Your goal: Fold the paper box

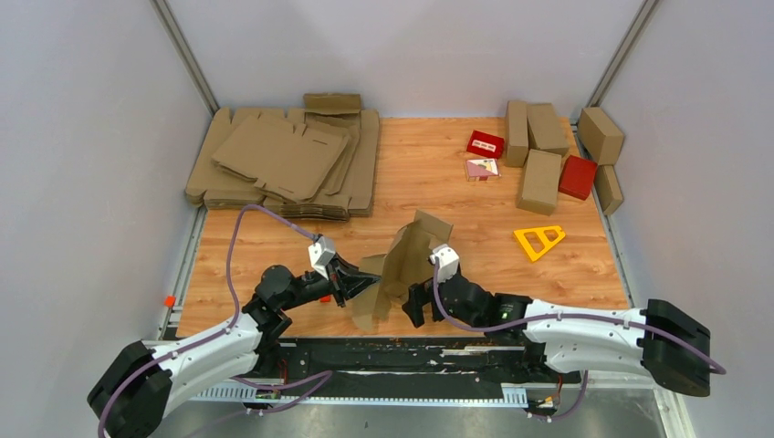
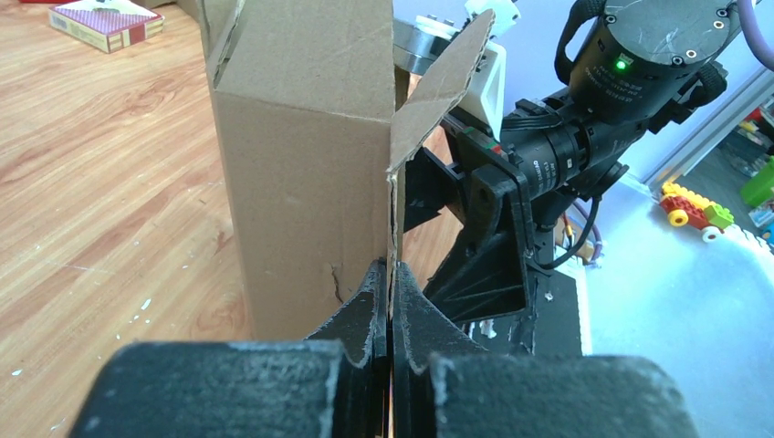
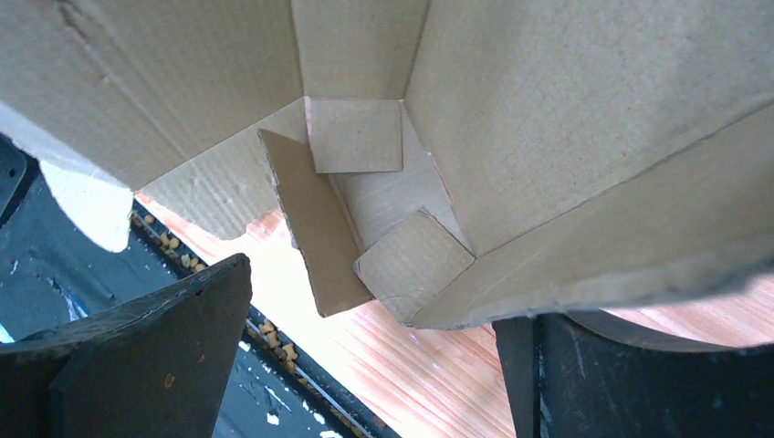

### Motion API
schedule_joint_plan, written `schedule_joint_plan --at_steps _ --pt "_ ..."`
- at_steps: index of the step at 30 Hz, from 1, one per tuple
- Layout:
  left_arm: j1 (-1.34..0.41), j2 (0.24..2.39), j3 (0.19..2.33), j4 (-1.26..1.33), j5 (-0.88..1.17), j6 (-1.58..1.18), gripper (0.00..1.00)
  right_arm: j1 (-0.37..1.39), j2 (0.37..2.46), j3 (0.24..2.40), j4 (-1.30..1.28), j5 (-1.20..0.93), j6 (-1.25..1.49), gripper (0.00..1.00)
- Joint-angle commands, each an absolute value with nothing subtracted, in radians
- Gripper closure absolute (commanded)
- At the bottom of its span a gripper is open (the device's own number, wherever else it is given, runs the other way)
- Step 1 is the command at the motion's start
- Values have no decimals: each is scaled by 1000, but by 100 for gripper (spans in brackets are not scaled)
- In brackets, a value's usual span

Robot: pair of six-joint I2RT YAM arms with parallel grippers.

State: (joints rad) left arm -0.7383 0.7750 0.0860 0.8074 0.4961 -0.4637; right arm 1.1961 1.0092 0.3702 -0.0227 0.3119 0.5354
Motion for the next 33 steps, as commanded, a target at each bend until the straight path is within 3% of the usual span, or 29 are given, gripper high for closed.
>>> schedule_joint_plan --at_steps 1,5,16,22,33 --pt "-745 775 97 808 511 -448 100 1192 983 365 77 240 477 0" --pt "-746 777 98 810 511 -448 100 1192 1024 388 43 260 479 1" --pt "-755 779 92 810 514 -446 100 1192 1147 457 -47 440 588 31" --pt "-759 788 93 811 512 -444 100 1192 1204 495 -92 500 632 40" --pt "-767 795 94 812 511 -439 100 1191 1274 489 -128 575 704 44"
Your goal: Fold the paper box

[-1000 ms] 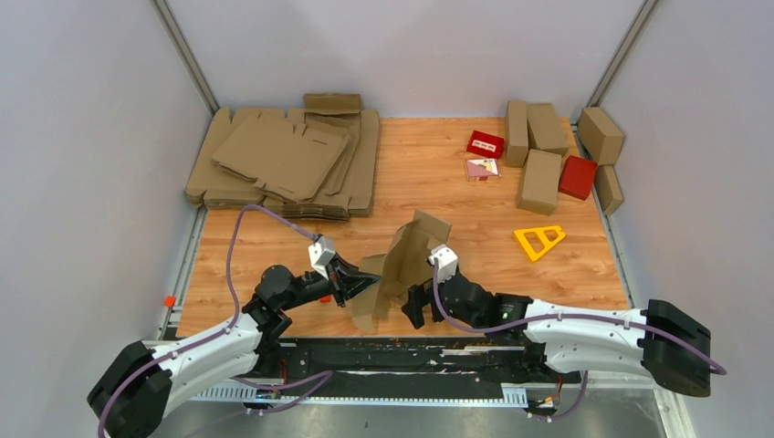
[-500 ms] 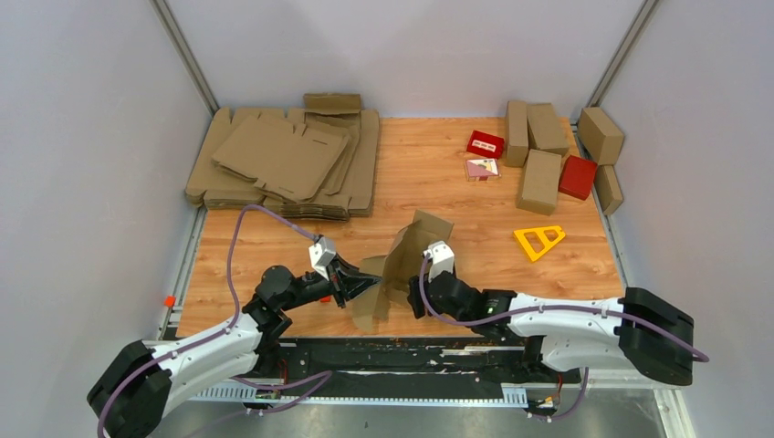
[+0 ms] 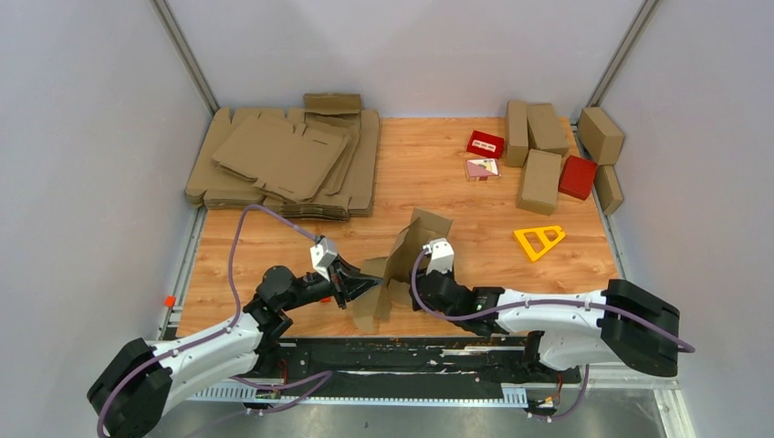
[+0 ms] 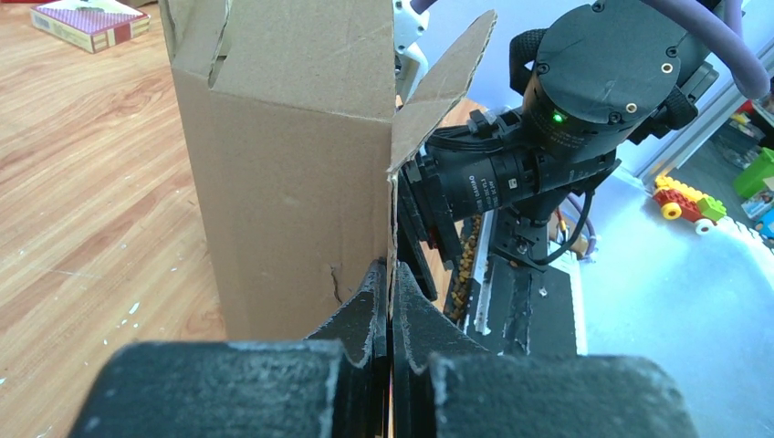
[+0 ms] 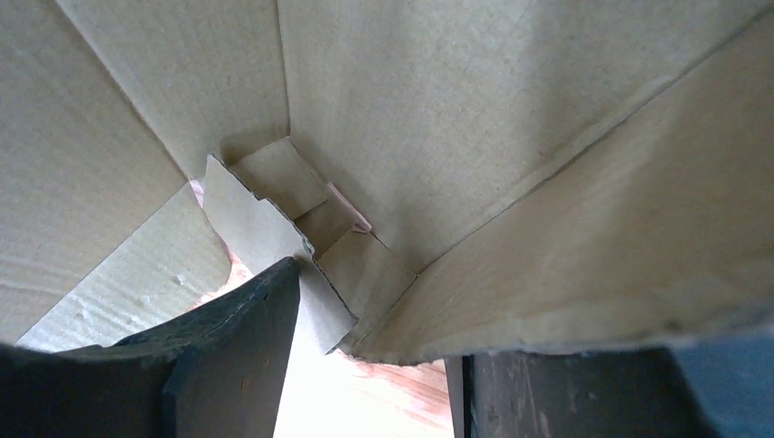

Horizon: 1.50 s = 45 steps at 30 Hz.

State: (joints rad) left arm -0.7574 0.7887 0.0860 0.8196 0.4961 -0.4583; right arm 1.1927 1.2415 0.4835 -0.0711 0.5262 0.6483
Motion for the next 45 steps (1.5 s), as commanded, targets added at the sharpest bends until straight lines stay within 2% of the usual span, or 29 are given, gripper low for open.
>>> schedule_joint_plan --at_steps 1,5,8,11,27,32,35,39,42,45 --pt "-767 794 95 811 512 -438 100 1191 1278 488 -127 581 707 44" --pt "-770 790 96 806 506 -434 100 1190 1307 494 -135 593 721 44" --pt "-772 789 96 805 500 -434 100 1187 1335 515 -155 585 725 37" --pt "-773 786 95 803 496 -431 100 1184 1358 535 -184 581 734 34" --pt "-781 754 96 769 473 -414 100 1173 1506 604 -283 443 750 34" --pt "-785 743 96 757 461 -408 100 1173 1555 661 -364 457 747 41" --pt "-785 743 95 755 456 -406 100 1175 1549 663 -384 457 761 41" --pt "-787 739 96 749 446 -403 100 1176 1501 623 -356 441 763 37" --pt "-787 730 94 741 437 -398 100 1176 1469 599 -345 424 767 24" --pt "-788 720 91 739 431 -399 100 1176 1437 564 -318 402 768 23"
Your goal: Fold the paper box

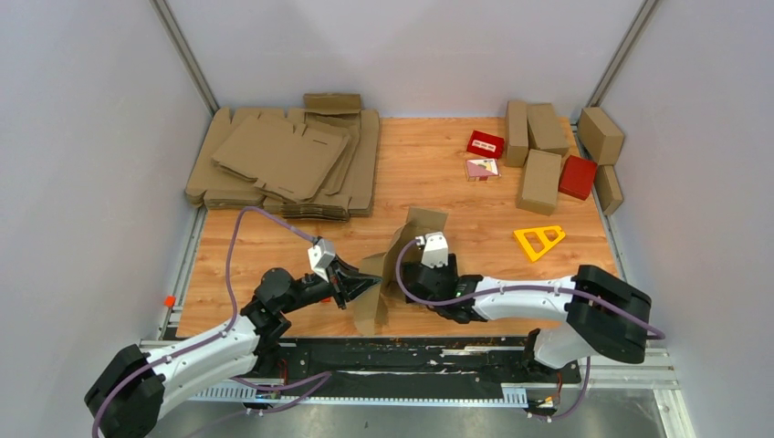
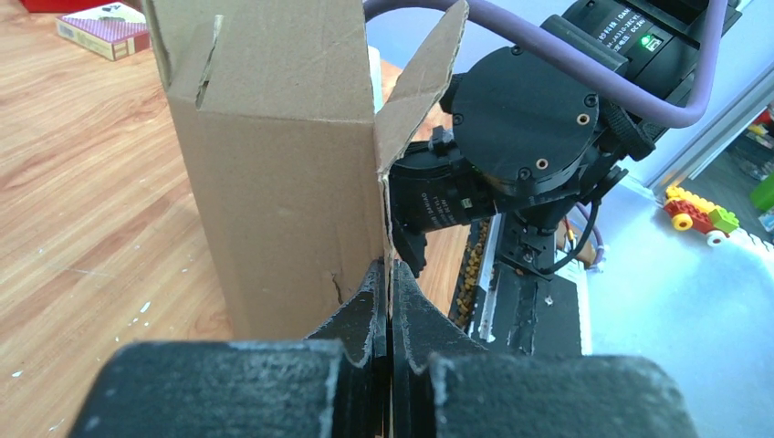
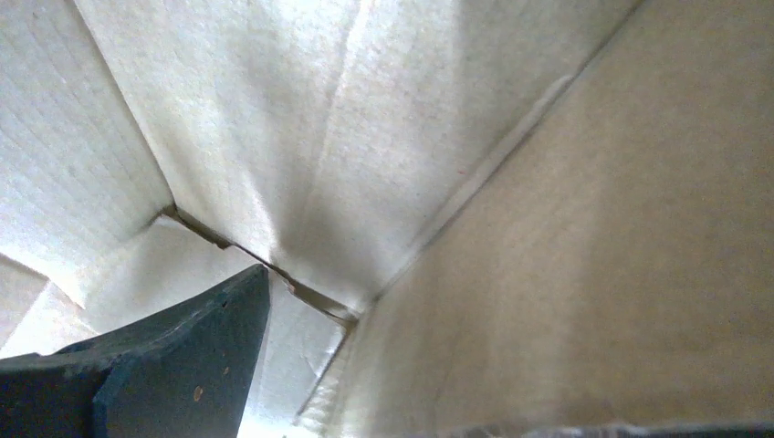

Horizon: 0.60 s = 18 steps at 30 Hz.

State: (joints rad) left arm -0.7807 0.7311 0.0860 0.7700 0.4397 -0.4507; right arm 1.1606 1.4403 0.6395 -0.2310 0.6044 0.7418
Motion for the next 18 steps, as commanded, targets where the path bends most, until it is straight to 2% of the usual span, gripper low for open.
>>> schedule_joint_plan --at_steps 1,5,12,18 --pt "-788 719 89 739 430 -397 100 1178 1433 558 -315 398 767 22" --pt "-791 721 90 741 430 -398 100 1182 1456 567 -323 385 756 19" --pt "-793 723 89 743 426 -399 100 1202 1512 598 -339 391 744 9" --pt "-796 725 87 742 424 -399 100 1211 1460 569 -266 361 721 1"
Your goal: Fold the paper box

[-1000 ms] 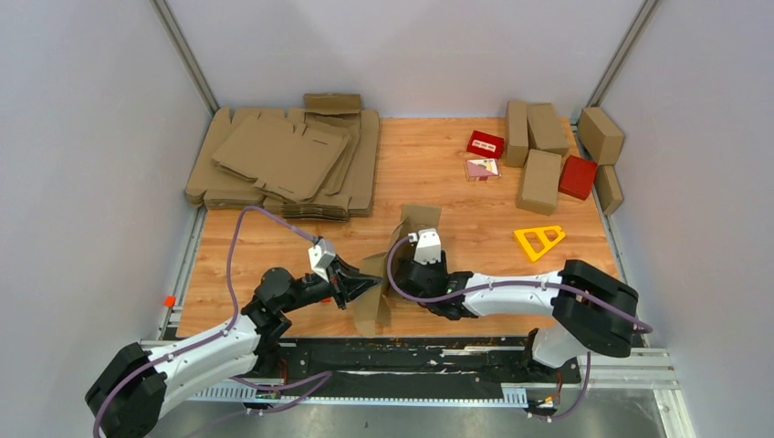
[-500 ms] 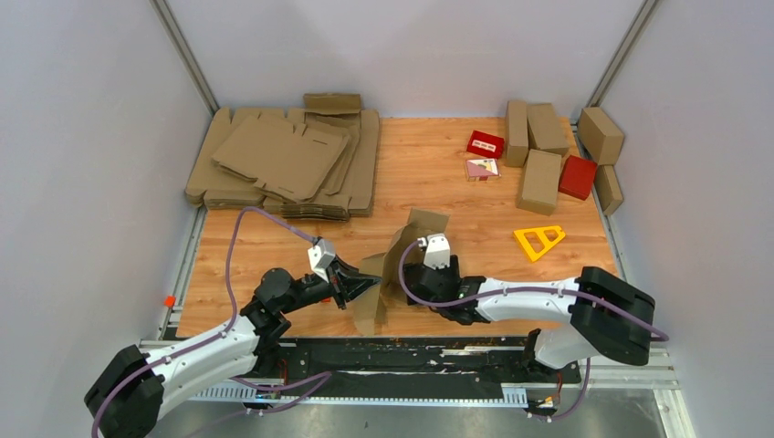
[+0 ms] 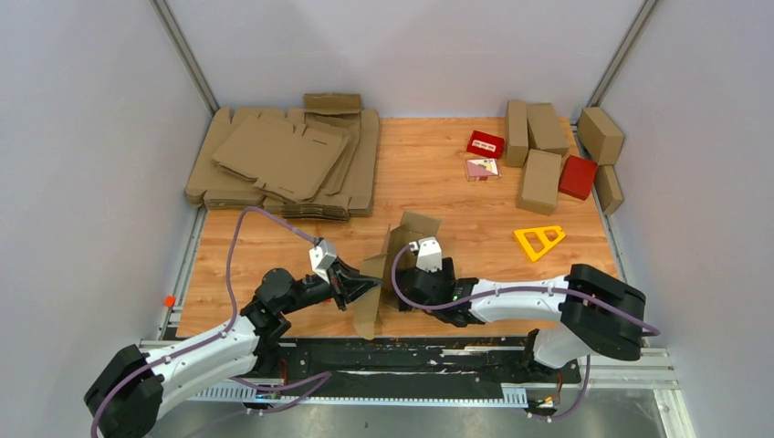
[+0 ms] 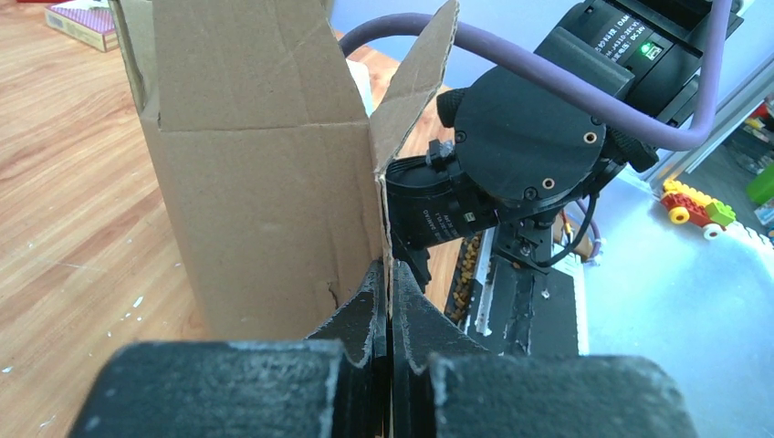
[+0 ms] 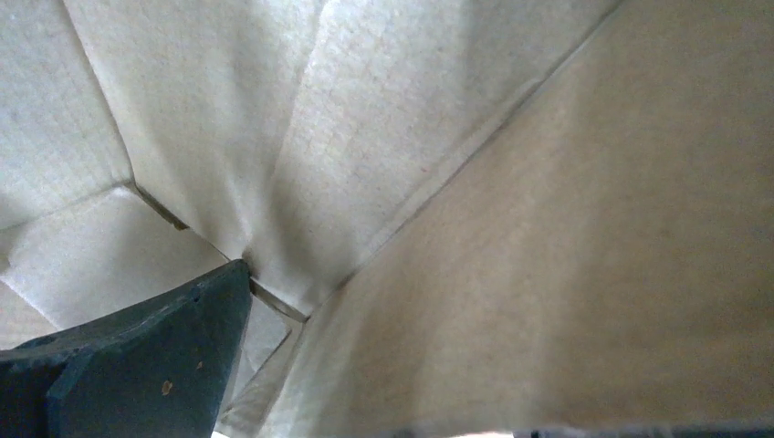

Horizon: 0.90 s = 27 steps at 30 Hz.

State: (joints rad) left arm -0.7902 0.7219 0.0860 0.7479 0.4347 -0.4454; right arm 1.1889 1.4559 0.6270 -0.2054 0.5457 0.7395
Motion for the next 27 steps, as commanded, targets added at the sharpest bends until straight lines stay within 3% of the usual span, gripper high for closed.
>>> schedule_joint_plan --at_steps 1,8,18,27 --pt "-796 725 87 742 423 -398 100 1211 1448 562 -255 355 713 1" --pt "-798 727 89 743 423 -397 100 1212 1405 539 -209 321 672 0" --pt "-801 739 88 753 426 -395 100 1224 1500 622 -273 334 632 0" --pt "-801 709 77 765 413 -393 100 1208 1383 634 -320 408 647 0"
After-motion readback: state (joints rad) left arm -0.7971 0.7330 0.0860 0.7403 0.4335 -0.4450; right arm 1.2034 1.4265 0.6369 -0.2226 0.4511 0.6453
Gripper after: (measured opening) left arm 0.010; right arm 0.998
